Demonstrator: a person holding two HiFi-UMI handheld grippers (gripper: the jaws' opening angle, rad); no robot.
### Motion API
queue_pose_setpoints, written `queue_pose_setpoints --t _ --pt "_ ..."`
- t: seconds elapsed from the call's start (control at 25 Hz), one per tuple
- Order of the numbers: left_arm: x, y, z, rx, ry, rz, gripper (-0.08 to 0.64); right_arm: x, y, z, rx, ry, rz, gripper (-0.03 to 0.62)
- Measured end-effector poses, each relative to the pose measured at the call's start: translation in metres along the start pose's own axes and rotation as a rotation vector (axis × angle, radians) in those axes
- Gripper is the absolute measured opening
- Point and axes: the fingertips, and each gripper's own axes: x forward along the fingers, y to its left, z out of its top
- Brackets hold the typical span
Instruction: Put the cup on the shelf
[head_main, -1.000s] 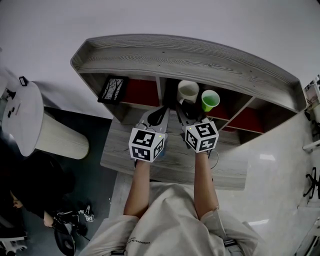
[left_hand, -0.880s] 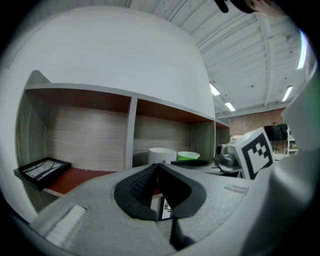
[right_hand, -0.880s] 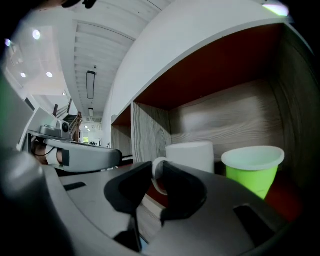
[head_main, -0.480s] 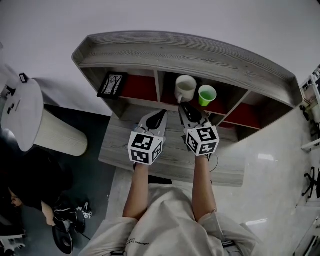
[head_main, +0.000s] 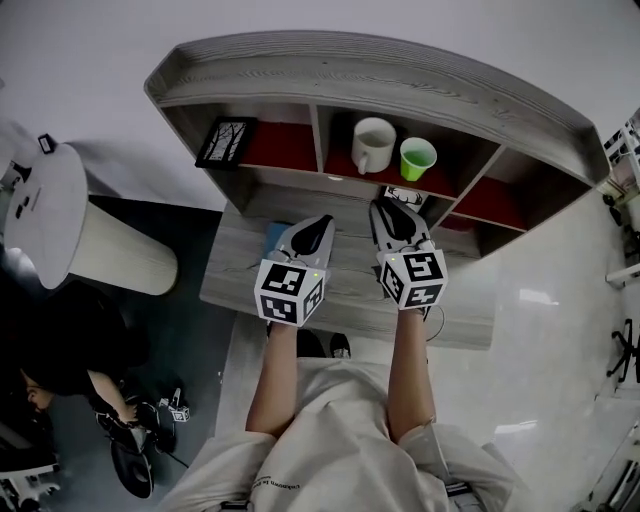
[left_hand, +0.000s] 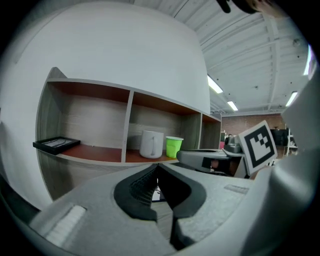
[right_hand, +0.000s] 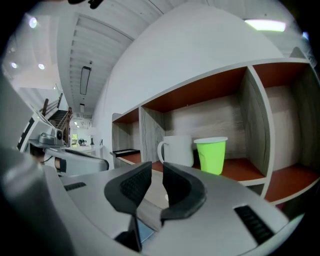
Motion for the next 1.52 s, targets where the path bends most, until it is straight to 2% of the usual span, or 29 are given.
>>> queue_pose_setpoints --t 0.32,0.72,0.88,1.08,1.52 --pt "-0.008 -0.025 0.0 0.032 0.018 -0.124 0.011 -0.045 -0.01 0.004 0.05 -0.044 -0.176 0.064" --pt "-0.063 -0.024 0.013 0.053 0.003 -0.236 0.011 -0.091 0.041 0.008 0.045 -0.043 -0.313 0.032" --pt "-0.085 -0.031 0.014 0.052 -0.013 -0.29 0.011 -0.11 0.068 0.012 0.031 -0.051 -0.335 0.02" --pt "-0.113 -0.036 -0.006 0.046 -0.018 -0.352 0.011 -0.13 0.102 0.001 0.024 -0.052 -0.373 0.015" --pt "-0.155 -0.014 -0.002 0.06 -0.068 -0.356 0.011 -0.145 0.15 0.0 -0.002 -0.074 -0.413 0.015"
